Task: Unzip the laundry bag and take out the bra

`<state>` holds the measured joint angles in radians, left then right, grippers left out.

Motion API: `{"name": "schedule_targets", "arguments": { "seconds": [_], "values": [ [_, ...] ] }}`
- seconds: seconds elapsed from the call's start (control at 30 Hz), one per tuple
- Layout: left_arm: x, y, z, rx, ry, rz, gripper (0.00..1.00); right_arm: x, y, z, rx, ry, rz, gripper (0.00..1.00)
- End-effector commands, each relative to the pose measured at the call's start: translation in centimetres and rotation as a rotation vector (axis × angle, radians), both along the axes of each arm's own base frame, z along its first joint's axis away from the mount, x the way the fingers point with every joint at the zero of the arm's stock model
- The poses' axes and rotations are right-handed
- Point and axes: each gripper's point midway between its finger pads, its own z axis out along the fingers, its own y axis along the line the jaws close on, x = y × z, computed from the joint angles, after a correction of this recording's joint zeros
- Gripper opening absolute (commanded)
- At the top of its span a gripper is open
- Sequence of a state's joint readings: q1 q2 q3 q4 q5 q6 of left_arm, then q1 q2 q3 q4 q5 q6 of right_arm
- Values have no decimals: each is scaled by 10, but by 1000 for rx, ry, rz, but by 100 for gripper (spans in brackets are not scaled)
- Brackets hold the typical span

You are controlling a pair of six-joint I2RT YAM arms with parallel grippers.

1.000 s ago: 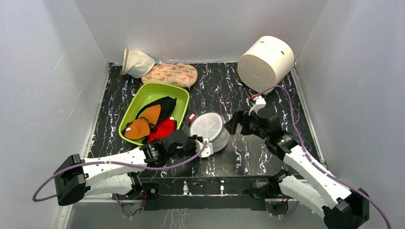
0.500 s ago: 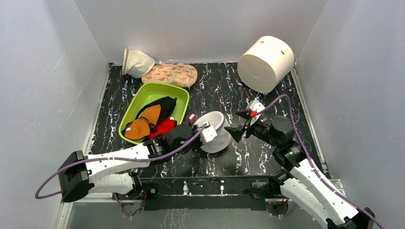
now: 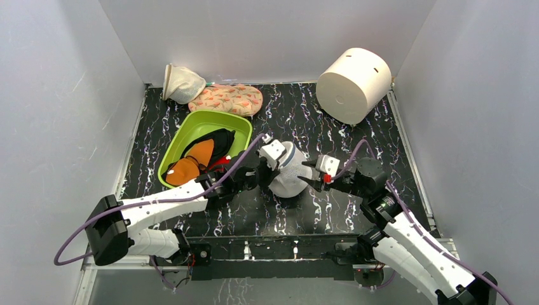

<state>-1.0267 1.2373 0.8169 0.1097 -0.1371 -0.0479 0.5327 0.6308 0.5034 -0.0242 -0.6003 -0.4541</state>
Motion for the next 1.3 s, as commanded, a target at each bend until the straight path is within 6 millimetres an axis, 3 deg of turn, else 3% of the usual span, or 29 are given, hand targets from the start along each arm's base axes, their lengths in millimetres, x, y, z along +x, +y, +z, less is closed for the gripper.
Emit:
{"name": "schedule_targets", "arguments": {
  "seconds": [0.0,0.33,0.6,1.17,1.27],
  "values": [
    [5,-12,25,-126,97,14,0,-1,11,15,11,-130,64,39],
    [9,-13,27,-173,185,-4,0,17,42,2,-54,-192,-11,48],
    [7,-16,24,-180,213,-28,0,29,45,-1,-122,-305,-102,49],
    [3,-21,24,-192,244,-75,0,31,44,-10,-148,-412,-155,46],
    [2,-22,26,-198,247,-84,0,27,52,-11,-142,-411,-124,45]
  ]
}}
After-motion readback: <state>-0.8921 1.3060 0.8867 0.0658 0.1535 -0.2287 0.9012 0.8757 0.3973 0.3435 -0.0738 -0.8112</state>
